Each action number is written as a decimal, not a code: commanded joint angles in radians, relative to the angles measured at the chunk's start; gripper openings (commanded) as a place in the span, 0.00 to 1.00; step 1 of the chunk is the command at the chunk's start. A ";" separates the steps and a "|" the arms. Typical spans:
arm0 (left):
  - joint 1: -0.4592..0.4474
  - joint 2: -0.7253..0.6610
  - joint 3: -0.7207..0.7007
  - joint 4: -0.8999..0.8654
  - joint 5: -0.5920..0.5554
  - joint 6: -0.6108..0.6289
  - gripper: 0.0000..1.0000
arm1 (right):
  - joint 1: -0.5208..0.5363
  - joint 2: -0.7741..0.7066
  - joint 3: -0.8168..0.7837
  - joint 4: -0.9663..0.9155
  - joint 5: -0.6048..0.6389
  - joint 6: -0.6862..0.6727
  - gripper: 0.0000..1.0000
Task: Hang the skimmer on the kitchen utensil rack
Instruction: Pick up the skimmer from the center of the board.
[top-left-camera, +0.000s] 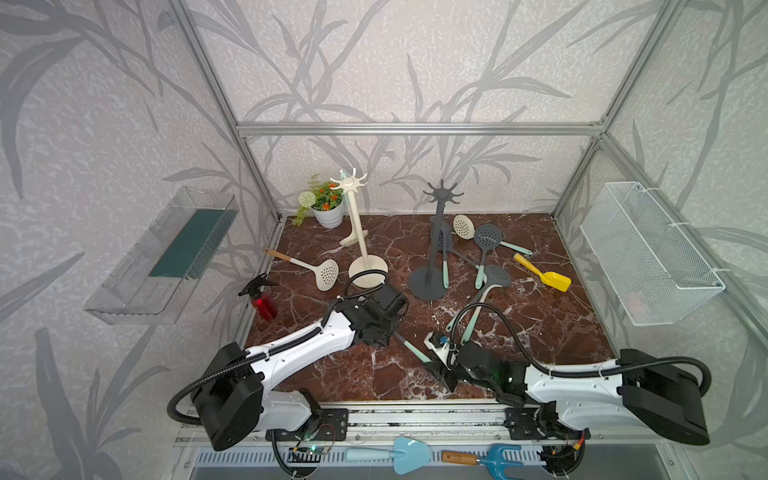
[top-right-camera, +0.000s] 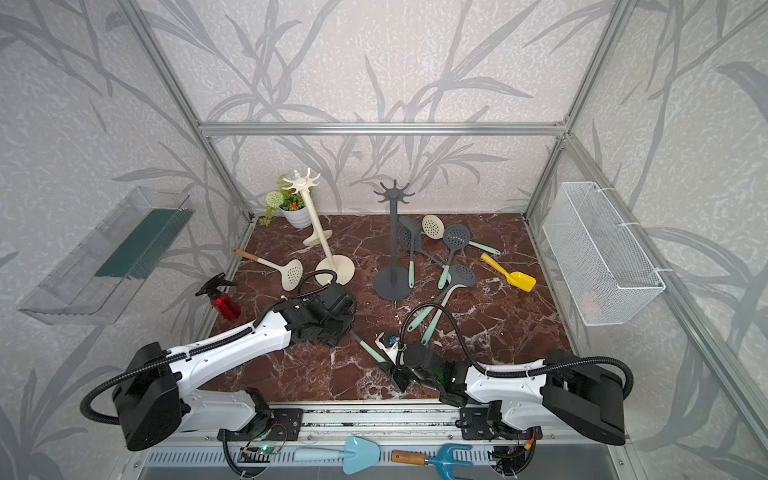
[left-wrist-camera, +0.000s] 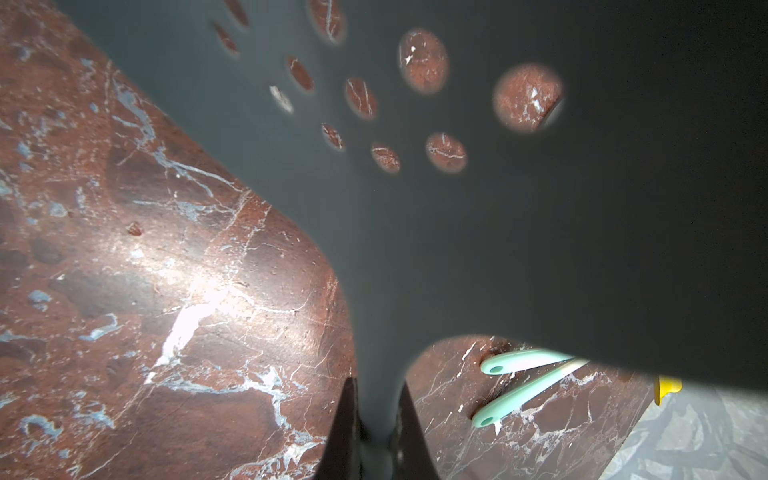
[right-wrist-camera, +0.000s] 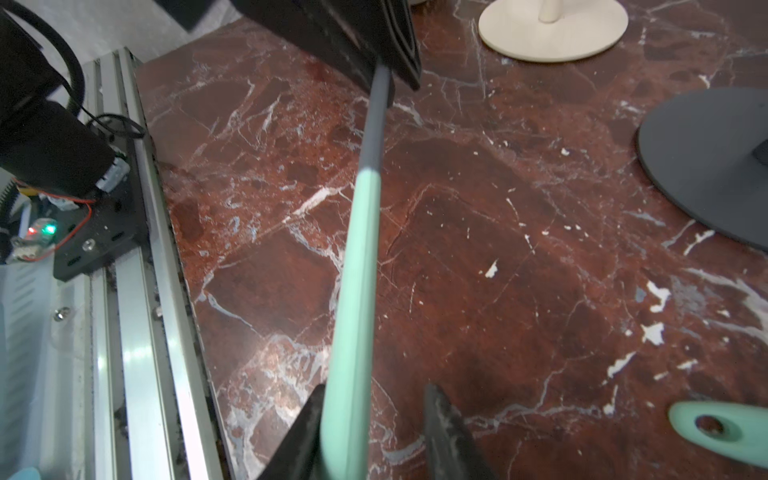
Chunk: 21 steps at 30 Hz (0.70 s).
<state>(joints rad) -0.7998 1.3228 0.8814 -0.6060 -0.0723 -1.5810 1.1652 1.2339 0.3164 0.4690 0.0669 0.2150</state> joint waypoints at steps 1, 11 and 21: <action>0.004 -0.014 -0.002 -0.013 0.003 0.004 0.00 | 0.005 -0.009 0.049 0.025 0.003 -0.034 0.38; 0.013 -0.032 0.006 -0.013 0.003 0.022 0.03 | 0.005 0.029 0.052 0.026 0.017 0.018 0.00; 0.062 -0.067 0.149 -0.033 0.113 0.441 0.66 | -0.039 -0.048 0.073 -0.099 -0.010 0.093 0.00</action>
<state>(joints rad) -0.7582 1.2854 0.9257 -0.6327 -0.0097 -1.3758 1.1423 1.2224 0.3618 0.4347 0.0887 0.2821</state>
